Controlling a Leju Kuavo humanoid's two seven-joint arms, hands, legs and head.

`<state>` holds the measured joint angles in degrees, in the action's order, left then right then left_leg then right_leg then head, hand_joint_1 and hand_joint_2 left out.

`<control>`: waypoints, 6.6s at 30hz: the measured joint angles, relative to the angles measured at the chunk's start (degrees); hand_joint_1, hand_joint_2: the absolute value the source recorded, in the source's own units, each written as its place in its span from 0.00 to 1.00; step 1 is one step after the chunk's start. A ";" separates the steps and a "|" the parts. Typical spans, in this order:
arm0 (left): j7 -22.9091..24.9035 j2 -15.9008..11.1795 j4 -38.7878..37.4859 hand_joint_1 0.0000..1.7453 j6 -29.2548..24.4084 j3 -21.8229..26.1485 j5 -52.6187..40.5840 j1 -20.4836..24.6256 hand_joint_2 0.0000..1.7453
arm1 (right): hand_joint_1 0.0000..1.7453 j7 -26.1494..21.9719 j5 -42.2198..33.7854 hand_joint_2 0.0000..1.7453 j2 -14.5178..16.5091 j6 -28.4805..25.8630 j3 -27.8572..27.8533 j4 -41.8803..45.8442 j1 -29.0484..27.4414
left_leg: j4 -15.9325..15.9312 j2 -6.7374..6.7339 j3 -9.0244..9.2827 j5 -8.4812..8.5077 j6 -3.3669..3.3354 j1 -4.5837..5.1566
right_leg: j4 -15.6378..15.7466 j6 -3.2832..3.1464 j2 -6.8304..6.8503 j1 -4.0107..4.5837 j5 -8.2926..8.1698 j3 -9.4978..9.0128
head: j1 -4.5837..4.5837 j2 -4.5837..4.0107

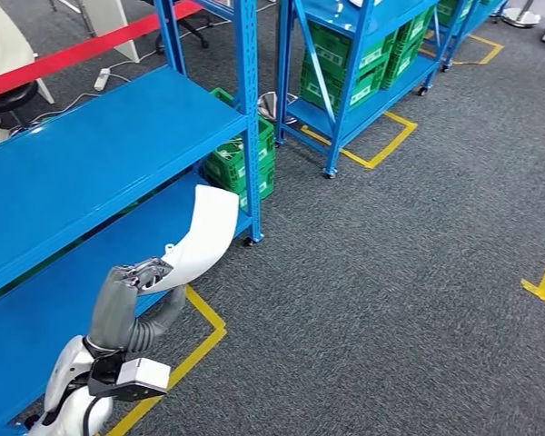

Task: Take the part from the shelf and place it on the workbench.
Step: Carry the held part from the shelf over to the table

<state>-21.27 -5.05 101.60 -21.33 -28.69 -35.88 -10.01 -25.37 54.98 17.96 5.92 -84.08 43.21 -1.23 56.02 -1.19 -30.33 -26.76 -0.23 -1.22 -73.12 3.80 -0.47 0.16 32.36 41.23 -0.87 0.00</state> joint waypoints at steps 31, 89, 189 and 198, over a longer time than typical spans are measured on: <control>-2.71 1.78 -3.29 1.00 6.11 0.21 2.85 2.81 1.00 | 0.00 -0.45 0.94 1.00 0.33 -0.40 -4.75 -0.24 1.06 | 1.20 -0.09 -1.07 -0.20 -0.46 0.51 | -0.43 0.08 -0.18 -0.28 -0.54 1.57 | 0.13 0.00; -1.04 0.61 -5.03 1.00 7.22 0.16 12.54 2.23 1.00 | 0.00 -2.11 2.19 1.00 0.33 7.32 -5.57 -0.83 -1.86 | 1.99 2.22 -1.90 -0.22 -0.18 0.03 | 9.44 -0.43 -3.33 -0.23 -4.62 -3.24 | -0.45 0.00; -3.42 -1.42 -5.97 1.00 11.81 -2.28 11.83 3.93 1.00 | 0.00 -3.60 4.92 1.00 0.33 10.01 -5.65 -0.12 -1.95 | 2.25 -2.23 -0.92 -1.17 -0.19 0.62 | 8.63 -0.75 1.85 -0.30 -4.19 -4.62 | -0.83 0.00; -2.30 -0.60 -6.08 1.00 12.63 -2.16 11.84 5.28 1.00 | 0.00 -4.01 5.40 1.00 0.38 10.03 -5.65 -0.10 -1.85 | 10.80 0.11 -4.09 -5.71 2.68 0.42 | 14.99 -3.22 0.98 -0.27 -4.57 -10.14 | -1.65 0.00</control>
<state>-23.57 -5.65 95.51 -8.70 -30.85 -24.04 -4.72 -29.38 60.38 18.34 15.95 -89.74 43.10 -3.07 66.83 -1.08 -34.43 -32.47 2.45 -0.79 -58.13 0.58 0.51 -0.11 27.79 31.10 -2.52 0.00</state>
